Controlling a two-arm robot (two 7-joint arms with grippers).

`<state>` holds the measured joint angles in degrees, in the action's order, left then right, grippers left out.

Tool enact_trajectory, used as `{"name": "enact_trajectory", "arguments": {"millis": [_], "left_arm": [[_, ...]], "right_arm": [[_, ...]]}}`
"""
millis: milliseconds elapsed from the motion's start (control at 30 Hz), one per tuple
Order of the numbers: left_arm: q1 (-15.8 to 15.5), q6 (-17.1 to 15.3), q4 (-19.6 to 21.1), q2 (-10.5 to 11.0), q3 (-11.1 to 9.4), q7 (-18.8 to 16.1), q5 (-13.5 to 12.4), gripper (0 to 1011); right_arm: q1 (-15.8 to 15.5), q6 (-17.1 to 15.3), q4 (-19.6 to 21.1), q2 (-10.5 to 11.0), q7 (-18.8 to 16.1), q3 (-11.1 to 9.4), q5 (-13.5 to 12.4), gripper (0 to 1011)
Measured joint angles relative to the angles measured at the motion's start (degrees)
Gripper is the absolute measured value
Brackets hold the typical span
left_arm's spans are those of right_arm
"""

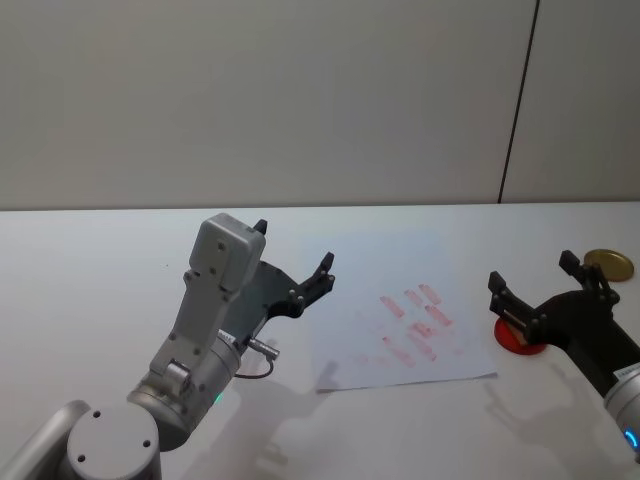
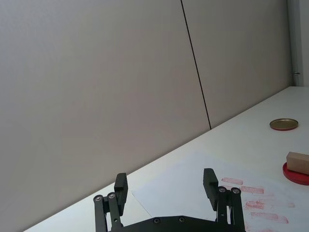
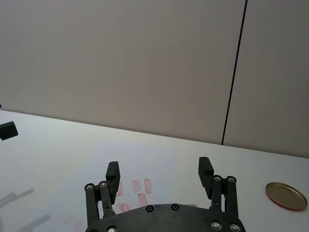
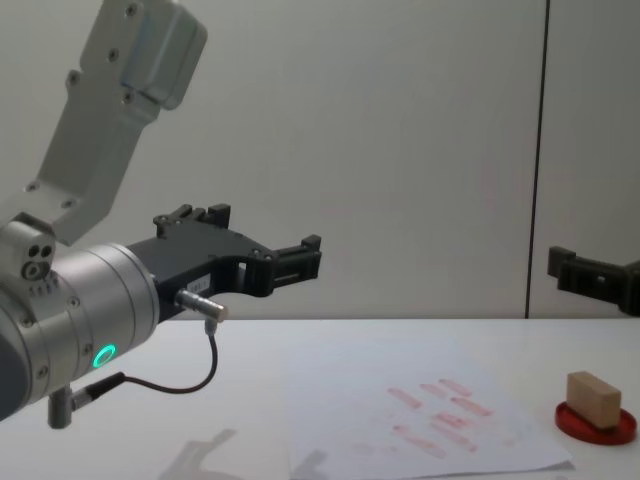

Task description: Use the one hand to pick up the stamp and affix it onto the A4 paper.

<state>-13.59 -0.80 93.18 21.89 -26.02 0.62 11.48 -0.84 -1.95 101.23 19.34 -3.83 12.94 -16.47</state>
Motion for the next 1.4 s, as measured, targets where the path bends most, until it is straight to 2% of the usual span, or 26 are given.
{"name": "enact_trajectory", "arguments": {"millis": [1200,1400], "left_arm": [[0.0,0.0,0.0,0.0,0.0,0.0,0.0,993],[0.0,0.0,0.0,0.0,0.0,0.0,0.0,993]], "right_arm": [[0.02,-0.02,-0.01,-0.02,0.0,0.0,0.02,1001],[0.47,-1.03,-0.01,-0.31,0.44,-0.02,0.32,1001]]}}
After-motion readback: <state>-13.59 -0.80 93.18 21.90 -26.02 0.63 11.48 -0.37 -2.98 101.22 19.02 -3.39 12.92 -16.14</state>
